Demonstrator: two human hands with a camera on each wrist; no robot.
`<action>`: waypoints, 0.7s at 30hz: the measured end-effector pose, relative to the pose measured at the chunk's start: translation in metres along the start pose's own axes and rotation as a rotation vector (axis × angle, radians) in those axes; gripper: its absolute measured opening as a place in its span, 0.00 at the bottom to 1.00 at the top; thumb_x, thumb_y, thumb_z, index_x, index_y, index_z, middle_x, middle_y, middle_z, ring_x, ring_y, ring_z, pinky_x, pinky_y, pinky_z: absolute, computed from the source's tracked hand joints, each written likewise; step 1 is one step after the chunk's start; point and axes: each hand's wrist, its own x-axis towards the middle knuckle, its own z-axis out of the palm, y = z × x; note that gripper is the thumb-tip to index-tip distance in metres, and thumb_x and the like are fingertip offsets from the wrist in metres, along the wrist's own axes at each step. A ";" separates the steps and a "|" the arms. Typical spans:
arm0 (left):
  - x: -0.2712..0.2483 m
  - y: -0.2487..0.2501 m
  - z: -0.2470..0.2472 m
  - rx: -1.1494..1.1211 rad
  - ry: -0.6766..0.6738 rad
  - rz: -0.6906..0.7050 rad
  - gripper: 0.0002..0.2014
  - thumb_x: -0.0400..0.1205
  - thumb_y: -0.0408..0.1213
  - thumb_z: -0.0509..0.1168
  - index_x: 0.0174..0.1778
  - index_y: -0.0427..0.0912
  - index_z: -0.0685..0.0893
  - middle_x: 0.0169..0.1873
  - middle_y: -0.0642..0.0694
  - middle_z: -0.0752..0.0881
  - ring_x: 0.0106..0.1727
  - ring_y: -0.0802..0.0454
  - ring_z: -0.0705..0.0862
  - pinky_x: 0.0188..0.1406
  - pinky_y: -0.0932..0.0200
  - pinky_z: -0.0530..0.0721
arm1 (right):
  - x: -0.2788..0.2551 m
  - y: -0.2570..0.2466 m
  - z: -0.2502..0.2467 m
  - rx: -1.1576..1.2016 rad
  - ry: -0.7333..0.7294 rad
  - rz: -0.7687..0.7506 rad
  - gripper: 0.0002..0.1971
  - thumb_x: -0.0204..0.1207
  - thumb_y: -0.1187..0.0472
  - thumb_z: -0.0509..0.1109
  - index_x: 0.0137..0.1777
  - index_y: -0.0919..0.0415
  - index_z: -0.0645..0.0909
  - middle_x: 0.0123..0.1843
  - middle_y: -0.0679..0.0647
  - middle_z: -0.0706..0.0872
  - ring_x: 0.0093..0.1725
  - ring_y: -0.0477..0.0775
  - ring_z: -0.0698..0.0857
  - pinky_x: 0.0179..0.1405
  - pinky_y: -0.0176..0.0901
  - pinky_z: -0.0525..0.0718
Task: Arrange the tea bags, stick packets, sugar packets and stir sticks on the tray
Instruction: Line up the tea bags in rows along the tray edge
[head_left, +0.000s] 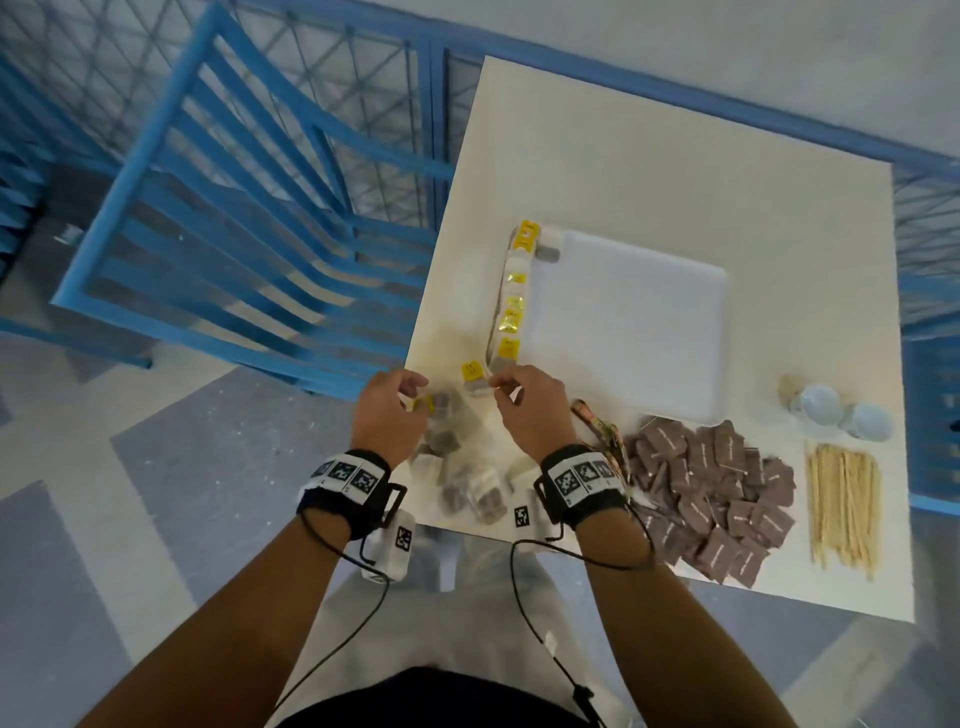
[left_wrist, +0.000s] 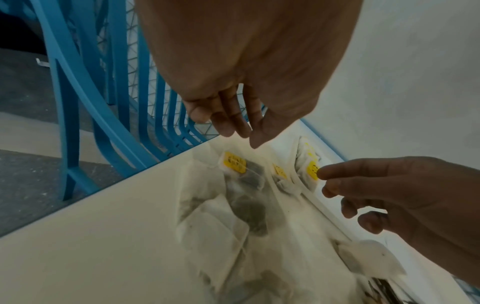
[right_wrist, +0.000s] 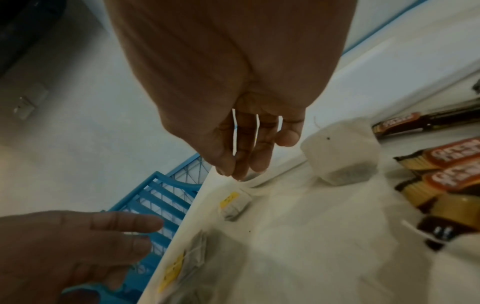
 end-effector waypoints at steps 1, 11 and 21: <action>-0.002 -0.003 0.000 0.004 0.005 0.020 0.08 0.80 0.32 0.74 0.52 0.47 0.86 0.47 0.48 0.84 0.43 0.53 0.79 0.46 0.59 0.76 | -0.003 0.000 0.002 -0.012 0.015 0.011 0.09 0.77 0.67 0.71 0.50 0.53 0.89 0.46 0.46 0.89 0.41 0.44 0.83 0.49 0.35 0.80; -0.022 -0.030 0.008 0.140 -0.078 0.213 0.09 0.79 0.29 0.71 0.52 0.45 0.89 0.49 0.46 0.86 0.56 0.41 0.80 0.55 0.47 0.82 | -0.033 0.006 0.013 -0.109 -0.150 -0.031 0.08 0.75 0.64 0.76 0.53 0.54 0.90 0.45 0.46 0.89 0.39 0.41 0.77 0.53 0.41 0.80; -0.030 -0.051 -0.001 0.110 -0.055 0.009 0.16 0.76 0.32 0.77 0.58 0.35 0.84 0.58 0.36 0.79 0.55 0.39 0.82 0.60 0.44 0.84 | -0.042 -0.012 0.060 -0.321 -0.223 -0.021 0.11 0.73 0.56 0.77 0.55 0.54 0.84 0.54 0.51 0.82 0.59 0.58 0.77 0.60 0.53 0.76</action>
